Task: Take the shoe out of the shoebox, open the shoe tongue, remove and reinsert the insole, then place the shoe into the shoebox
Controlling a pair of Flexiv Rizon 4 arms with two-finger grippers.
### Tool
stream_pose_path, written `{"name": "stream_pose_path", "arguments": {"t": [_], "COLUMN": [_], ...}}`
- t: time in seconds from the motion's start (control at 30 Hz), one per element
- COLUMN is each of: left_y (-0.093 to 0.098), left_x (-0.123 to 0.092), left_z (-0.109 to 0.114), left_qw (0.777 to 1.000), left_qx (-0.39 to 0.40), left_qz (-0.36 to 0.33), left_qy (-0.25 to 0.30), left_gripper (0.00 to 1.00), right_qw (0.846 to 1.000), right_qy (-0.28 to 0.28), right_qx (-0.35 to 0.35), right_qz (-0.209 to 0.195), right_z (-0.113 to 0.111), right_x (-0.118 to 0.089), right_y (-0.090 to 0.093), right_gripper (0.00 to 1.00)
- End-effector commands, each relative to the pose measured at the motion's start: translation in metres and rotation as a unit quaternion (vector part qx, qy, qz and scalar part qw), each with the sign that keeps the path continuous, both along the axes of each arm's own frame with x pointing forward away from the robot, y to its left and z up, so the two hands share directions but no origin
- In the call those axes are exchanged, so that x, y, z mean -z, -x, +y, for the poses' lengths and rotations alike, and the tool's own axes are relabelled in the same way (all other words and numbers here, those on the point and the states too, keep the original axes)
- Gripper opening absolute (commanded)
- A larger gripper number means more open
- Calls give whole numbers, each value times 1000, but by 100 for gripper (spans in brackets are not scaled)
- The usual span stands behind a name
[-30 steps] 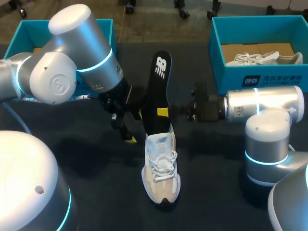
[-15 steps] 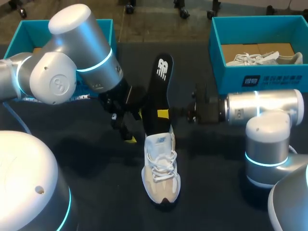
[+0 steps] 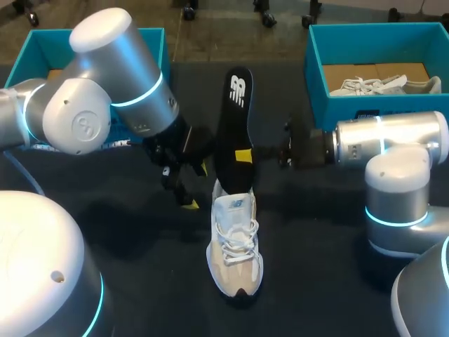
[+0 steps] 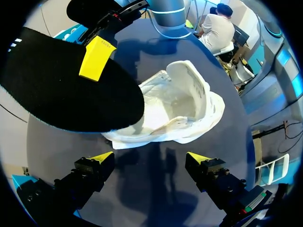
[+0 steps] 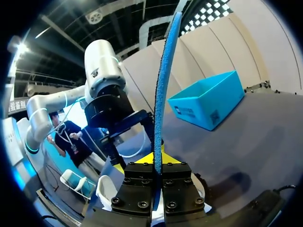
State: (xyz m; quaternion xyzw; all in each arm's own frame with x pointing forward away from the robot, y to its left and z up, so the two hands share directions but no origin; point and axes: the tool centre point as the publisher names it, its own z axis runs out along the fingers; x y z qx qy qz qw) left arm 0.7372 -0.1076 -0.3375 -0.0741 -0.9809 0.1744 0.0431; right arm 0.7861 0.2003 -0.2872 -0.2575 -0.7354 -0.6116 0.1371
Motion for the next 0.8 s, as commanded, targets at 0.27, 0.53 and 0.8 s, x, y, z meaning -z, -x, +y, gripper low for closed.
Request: {"name": "stream_pose_path", "arguments": {"t": [0.27, 0.53, 0.8], "left_y": [-3, -12, -13], "left_x": [11, 15, 17], "left_z": [-6, -11, -11], "left_qw": [1000, 998, 998], "left_qx": [-25, -58, -61], "left_qz": [-15, -15, -12], "left_qy": [0, 1, -3], "left_gripper": [100, 100, 100], "right_qw": [1000, 1000, 1000], "right_qy": [1, -6, -8], "right_qx": [-15, -8, -3], "right_qz": [-11, -24, -14], "right_z": [-1, 0, 5], "right_x": [13, 12, 20], "right_y": [-6, -10, -11], "right_gripper": [0, 0, 0]}}
